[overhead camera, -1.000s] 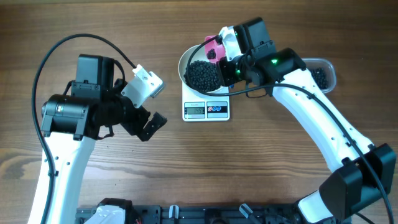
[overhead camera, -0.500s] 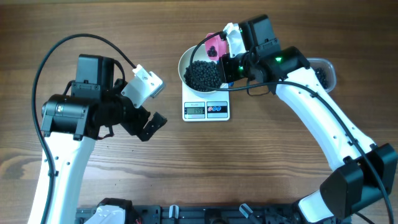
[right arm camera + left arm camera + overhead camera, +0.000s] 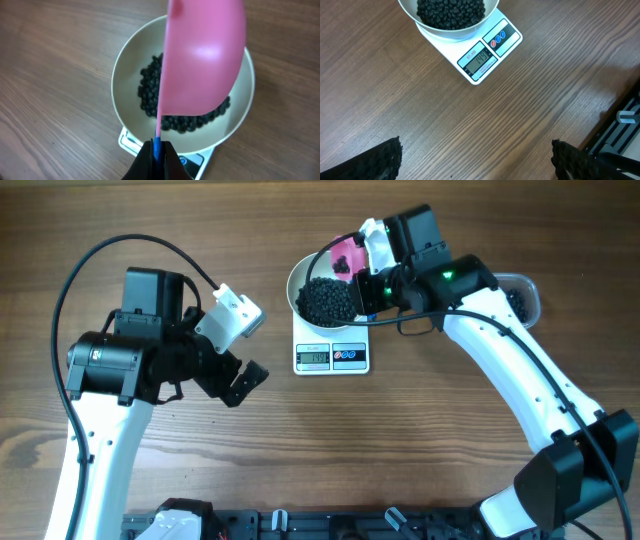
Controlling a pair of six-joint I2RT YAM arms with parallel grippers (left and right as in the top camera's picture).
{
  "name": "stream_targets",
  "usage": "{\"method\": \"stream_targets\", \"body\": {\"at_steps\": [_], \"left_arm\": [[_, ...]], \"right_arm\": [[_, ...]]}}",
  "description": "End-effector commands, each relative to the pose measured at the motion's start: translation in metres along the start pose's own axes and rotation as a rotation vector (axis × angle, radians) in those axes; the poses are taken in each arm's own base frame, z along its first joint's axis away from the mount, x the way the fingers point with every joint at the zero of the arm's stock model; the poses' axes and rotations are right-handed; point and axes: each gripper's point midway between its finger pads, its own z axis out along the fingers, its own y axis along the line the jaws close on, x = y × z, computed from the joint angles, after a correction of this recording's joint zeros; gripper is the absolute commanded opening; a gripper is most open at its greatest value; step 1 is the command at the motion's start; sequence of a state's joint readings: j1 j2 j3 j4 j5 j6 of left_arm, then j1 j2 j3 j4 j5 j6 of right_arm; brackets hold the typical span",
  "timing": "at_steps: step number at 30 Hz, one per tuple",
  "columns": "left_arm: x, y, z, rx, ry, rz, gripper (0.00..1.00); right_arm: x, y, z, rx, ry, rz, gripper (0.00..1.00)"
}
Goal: Scoop item into bowl and weigh 150g on scale
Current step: 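Hold the scoop over the bowl, shaking small amounts of beans in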
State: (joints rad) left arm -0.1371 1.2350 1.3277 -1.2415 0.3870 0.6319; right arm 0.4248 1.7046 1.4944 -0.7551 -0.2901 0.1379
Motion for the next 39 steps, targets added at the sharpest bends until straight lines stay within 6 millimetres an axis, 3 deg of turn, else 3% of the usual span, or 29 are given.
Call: {"method": "stream_targets", "body": {"at_steps": [1, 3, 4, 5, 7, 13, 21, 27, 29, 31, 33, 34, 36, 37, 38, 39], "left_arm": [[0.001, 0.0, -0.002, -0.004, -0.005, 0.016, 1.0], [0.001, 0.0, -0.002, -0.004, -0.005, 0.017, 1.0], [0.001, 0.0, -0.002, -0.004, -0.005, 0.017, 1.0], [0.001, 0.0, -0.002, -0.004, -0.005, 0.017, 1.0], [0.001, 0.0, -0.002, -0.004, -0.005, 0.016, 1.0], [0.001, 0.0, -0.002, -0.004, -0.005, 0.017, 1.0], [0.001, 0.0, -0.002, -0.004, -0.005, 0.016, 1.0], [0.001, 0.0, -0.002, -0.004, -0.005, 0.016, 1.0], [0.001, 0.0, -0.002, -0.004, -0.005, 0.016, 1.0], [0.001, 0.0, -0.002, -0.004, -0.005, 0.016, 1.0], [0.001, 0.0, -0.002, -0.004, -0.005, 0.017, 1.0], [0.001, 0.0, -0.002, -0.004, -0.005, 0.017, 1.0], [0.001, 0.0, -0.002, -0.004, -0.005, 0.016, 1.0], [0.001, 0.0, -0.002, -0.004, -0.005, 0.017, 1.0], [0.001, 0.0, -0.002, -0.004, -0.005, 0.017, 1.0], [0.001, 0.0, -0.002, -0.004, -0.005, 0.017, 1.0]], "right_arm": [[-0.005, 0.013, 0.006, -0.09, -0.003, -0.009, 0.04], [0.003, 0.006, 0.007, -0.048, 0.028, -0.005, 0.04], [0.013, -0.007, 0.01, 0.021, 0.068, -0.015, 0.04], [0.007, 0.004, 0.009, -0.037, 0.045, -0.017, 0.04], [0.005, -0.004, 0.012, 0.005, 0.035, -0.023, 0.04], [-0.001, 0.027, 0.01, -0.178, 0.017, -0.015, 0.04], [-0.024, 0.029, 0.008, -0.191, -0.069, 0.017, 0.04], [-0.03, 0.01, 0.003, -0.171, -0.087, 0.07, 0.04], [-0.026, 0.008, 0.004, -0.158, -0.074, 0.043, 0.04], [-0.002, -0.001, 0.011, -0.045, 0.01, -0.017, 0.04], [-0.009, 0.019, 0.009, -0.139, -0.017, -0.036, 0.04], [-0.004, 0.006, 0.012, -0.066, 0.002, -0.03, 0.04], [-0.021, 0.017, 0.006, -0.118, -0.062, -0.024, 0.04], [-0.021, 0.009, 0.007, -0.074, -0.063, -0.036, 0.04], [-0.008, -0.001, 0.011, -0.02, -0.012, -0.036, 0.04], [-0.007, 0.004, 0.01, -0.052, -0.007, -0.025, 0.04]]}}
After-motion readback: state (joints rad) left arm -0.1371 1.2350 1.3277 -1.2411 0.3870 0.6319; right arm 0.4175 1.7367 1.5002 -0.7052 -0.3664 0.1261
